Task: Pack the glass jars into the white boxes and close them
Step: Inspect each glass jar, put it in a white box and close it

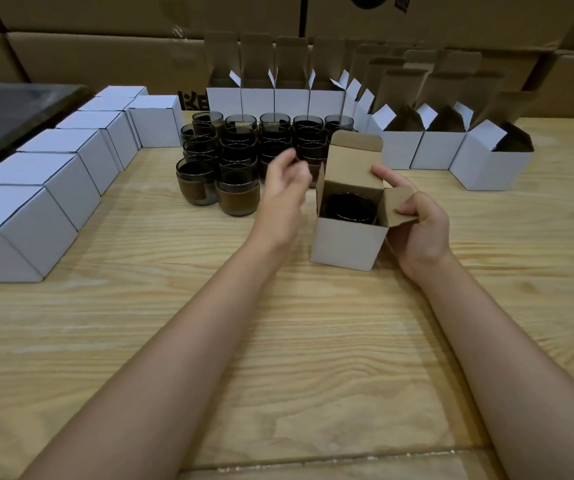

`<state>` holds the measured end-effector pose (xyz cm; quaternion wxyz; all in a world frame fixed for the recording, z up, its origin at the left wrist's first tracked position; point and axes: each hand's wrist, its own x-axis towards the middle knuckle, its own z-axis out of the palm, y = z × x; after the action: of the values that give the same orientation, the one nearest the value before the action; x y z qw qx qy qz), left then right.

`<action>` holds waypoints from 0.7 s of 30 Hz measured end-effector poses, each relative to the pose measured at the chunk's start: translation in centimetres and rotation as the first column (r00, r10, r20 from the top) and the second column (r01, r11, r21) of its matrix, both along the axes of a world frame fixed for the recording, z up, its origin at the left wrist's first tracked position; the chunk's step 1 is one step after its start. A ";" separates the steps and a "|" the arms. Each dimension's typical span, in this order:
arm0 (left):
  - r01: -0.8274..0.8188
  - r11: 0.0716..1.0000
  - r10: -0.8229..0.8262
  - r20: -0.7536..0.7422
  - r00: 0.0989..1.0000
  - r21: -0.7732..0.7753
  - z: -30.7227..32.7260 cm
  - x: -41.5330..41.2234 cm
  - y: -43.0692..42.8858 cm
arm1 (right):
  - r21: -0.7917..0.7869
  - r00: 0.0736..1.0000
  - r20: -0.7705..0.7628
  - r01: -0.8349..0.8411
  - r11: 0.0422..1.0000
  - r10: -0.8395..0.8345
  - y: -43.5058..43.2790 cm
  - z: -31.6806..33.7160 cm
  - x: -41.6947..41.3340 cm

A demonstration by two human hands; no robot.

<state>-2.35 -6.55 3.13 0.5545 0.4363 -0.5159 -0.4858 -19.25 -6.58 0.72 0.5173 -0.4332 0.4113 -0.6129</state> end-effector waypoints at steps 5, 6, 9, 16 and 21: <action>0.119 0.972 -0.089 -0.151 0.985 0.205 -1.8 -1.0 -0.3 | -0.019 0.998 -0.056 -0.016 1.000 0.015 0.2 0.1 0.4; 0.116 0.979 -0.090 -0.155 0.984 0.168 -1.8 -1.1 -0.3 | -0.036 0.997 -0.077 -0.009 0.999 0.006 0.3 0.2 0.6; 0.124 0.990 -0.110 -0.179 0.978 0.071 -1.8 -1.2 -0.2 | -0.069 0.995 -0.102 -0.019 0.997 0.012 0.2 -0.1 1.3; 0.054 0.997 -0.042 -0.183 0.982 0.062 -2.0 -1.3 -0.2 | -0.038 0.997 0.070 -0.027 0.999 0.030 0.2 -0.2 2.4; 0.020 0.999 -0.011 -0.201 0.980 0.043 -2.3 -1.4 -0.4 | -0.062 1.000 -0.021 -0.020 0.998 0.019 0.2 0.2 2.2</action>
<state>-3.72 -6.92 0.86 0.5899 0.3936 -0.4497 -0.5431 -17.01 -6.39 0.89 0.5052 -0.4595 0.3930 -0.6157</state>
